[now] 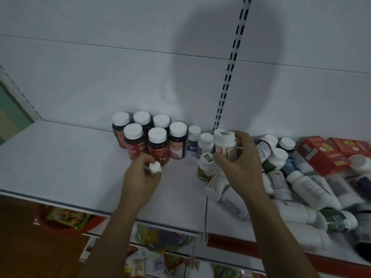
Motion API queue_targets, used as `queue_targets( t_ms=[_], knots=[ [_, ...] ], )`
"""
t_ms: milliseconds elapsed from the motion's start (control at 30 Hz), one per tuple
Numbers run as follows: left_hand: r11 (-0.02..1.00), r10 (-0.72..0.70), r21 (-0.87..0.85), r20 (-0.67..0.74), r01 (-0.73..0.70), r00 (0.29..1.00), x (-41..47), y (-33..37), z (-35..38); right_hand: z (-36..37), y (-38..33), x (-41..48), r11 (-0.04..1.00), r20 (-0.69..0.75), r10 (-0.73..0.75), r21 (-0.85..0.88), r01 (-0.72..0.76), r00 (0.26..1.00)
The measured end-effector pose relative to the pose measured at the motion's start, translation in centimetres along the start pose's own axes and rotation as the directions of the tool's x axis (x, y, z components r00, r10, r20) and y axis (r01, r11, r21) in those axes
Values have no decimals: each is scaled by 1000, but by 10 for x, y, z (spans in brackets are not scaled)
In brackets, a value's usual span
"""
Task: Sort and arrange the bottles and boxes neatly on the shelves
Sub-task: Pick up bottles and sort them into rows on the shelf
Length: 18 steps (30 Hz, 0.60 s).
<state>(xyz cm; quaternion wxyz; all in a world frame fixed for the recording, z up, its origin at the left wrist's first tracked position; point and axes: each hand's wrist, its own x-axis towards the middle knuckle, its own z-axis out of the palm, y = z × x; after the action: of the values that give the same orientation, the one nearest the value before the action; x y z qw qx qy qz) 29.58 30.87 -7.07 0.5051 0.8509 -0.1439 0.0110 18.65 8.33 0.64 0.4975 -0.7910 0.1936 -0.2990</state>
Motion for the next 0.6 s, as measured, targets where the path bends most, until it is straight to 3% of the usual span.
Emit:
queue_targets(
  t_ms=[100, 233, 367, 600],
  knots=[
    [995, 86, 34, 101, -90, 991, -5, 7, 5, 15, -8, 13, 997, 20, -77, -14, 78, 997],
    [986, 168, -21, 8, -167, 986, -7, 17, -1, 44, -11, 27, 962, 243, -172, -169, 216, 955],
    [978, 201, -41, -50, -203, 978, -3, 28, -16, 69, -1, 25, 701, 463, -121, -586, 406, 878],
    [951, 268, -151, -23, -269, 963, -5, 56, -19, 39, 15, 25, 670, 393, -178, -623, 404, 902]
  ],
)
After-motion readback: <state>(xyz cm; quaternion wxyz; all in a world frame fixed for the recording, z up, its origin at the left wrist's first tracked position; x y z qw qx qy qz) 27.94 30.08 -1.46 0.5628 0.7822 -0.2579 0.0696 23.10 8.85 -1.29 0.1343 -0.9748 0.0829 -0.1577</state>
